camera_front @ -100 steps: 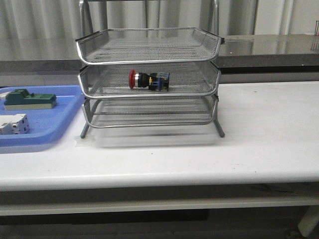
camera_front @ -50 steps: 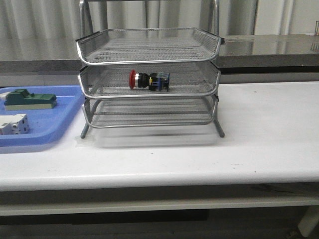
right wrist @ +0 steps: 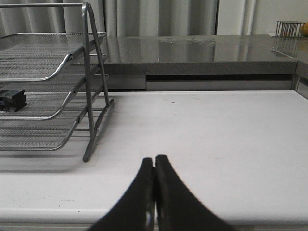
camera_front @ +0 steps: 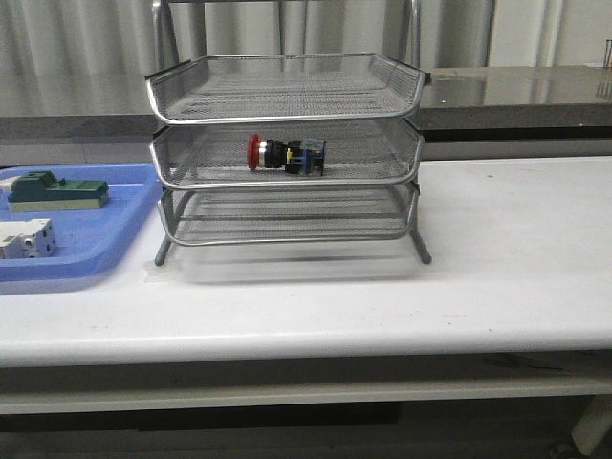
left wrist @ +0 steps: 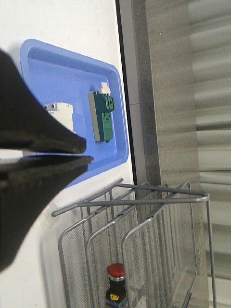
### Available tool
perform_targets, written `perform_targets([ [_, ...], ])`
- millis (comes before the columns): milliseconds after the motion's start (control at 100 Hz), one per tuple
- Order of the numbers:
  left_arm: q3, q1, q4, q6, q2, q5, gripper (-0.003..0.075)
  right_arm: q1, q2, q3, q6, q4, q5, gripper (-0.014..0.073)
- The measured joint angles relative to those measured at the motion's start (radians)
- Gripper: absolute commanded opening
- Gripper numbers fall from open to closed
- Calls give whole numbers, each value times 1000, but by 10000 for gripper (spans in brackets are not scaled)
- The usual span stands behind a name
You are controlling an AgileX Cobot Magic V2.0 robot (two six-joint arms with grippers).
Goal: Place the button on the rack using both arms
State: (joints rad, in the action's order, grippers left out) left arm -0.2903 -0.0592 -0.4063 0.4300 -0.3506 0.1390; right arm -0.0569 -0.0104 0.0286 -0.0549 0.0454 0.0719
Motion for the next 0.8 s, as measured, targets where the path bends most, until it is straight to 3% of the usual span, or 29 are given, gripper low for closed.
perform_targets([
  [800,0,0,9,0,0,0,4,0,0,0,0,0,-2,-69],
])
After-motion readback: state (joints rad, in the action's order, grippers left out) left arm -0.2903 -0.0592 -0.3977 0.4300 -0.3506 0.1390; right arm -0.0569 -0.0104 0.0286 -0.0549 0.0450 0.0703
